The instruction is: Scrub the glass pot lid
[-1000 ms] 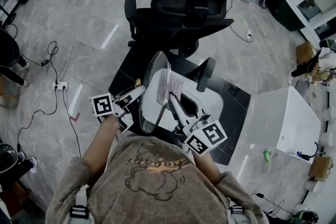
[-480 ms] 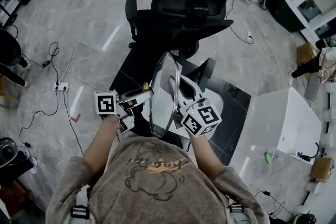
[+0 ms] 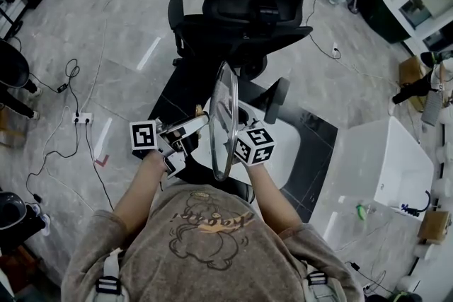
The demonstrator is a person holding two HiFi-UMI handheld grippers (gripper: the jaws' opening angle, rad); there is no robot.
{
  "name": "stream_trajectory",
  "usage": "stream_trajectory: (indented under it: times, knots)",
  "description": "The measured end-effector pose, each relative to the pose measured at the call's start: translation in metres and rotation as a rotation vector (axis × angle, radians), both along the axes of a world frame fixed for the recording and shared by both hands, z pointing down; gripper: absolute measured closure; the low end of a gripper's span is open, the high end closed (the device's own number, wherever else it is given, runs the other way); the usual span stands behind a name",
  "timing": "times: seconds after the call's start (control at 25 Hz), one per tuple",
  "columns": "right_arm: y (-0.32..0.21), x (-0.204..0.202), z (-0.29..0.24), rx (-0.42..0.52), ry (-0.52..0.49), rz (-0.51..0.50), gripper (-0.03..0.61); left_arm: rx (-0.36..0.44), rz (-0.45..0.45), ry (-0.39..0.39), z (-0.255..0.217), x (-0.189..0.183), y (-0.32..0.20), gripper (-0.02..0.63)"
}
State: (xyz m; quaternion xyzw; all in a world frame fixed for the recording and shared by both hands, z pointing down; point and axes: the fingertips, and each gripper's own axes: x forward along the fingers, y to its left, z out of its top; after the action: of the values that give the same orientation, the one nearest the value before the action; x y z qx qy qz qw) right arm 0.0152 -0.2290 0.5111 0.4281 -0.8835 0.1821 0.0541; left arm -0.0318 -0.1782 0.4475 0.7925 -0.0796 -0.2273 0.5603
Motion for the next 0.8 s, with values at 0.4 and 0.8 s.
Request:
stream_trajectory:
  times: [0.4,0.8]
  knots:
    - [0.024,-0.030,0.024,-0.085,0.002,-0.130,0.491,-0.111,-0.153,0.060,0.015,-0.026,-0.020,0.433]
    - [0.079,-0.051,0.021,-0.154,-0.032,-0.279,0.491,-0.154,-0.234,0.059,0.029,-0.046,-0.031,0.433]
